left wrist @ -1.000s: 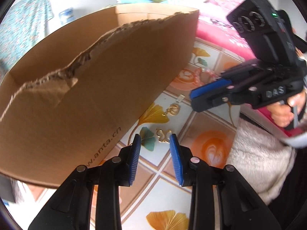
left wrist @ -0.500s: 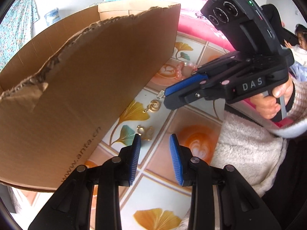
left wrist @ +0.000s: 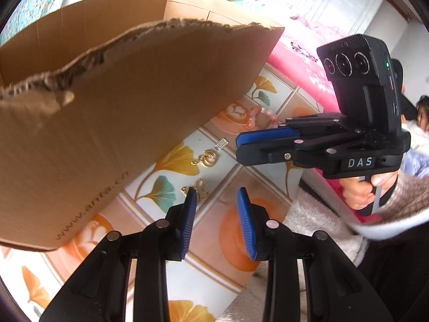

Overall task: Organize jewelry
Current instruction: 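Position the open right gripper around the gold double ring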

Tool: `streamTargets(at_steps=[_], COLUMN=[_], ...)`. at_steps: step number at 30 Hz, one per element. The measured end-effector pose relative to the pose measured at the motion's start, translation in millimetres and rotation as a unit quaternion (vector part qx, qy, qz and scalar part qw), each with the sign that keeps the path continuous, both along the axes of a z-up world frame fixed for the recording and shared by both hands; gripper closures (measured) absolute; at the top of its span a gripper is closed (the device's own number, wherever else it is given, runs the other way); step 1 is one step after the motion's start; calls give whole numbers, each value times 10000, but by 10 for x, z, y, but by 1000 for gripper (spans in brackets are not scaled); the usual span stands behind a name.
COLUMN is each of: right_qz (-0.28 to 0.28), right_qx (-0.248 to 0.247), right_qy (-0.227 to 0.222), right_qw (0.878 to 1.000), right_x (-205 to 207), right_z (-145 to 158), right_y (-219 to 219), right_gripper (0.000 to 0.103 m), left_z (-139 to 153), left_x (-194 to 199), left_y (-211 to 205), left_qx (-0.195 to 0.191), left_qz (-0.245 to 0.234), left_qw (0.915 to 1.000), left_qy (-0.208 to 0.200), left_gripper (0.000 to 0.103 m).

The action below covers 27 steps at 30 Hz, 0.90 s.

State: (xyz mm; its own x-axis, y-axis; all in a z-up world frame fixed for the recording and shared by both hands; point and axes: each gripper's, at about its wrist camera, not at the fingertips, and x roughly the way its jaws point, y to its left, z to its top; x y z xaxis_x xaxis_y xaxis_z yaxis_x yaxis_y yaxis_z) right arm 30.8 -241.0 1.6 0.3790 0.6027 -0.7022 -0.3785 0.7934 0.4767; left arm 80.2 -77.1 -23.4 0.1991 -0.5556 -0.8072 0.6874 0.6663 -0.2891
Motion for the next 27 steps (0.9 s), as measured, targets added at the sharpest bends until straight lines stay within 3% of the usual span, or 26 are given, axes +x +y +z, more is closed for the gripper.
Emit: streamTargets(at_steps=[5,13,16,27], right_qz=[-24,-28,-28,-55], right_qx=[51,92,101,113], right_qy=[-1,48,49,54], right_qw=[10000,9999,9999,9999], right_x=[1,-8,14,35], right_z=[-10,-50,-62,-68], right_y=[-53,-107,-101,-121], right_gripper=[81,81,81,81], left_z=[33,129,62,-2], left_x=[-29,-180,-162,-149], left_y=[-1,-11,-41,-112], left_qx=[9,649,878,1001], left_qz=[178,263,200,-53], left_qw=[9998,9927,9906,9862], left_qy=[-73,-985,-1027,-1319], left_gripper=[73,73,73,75])
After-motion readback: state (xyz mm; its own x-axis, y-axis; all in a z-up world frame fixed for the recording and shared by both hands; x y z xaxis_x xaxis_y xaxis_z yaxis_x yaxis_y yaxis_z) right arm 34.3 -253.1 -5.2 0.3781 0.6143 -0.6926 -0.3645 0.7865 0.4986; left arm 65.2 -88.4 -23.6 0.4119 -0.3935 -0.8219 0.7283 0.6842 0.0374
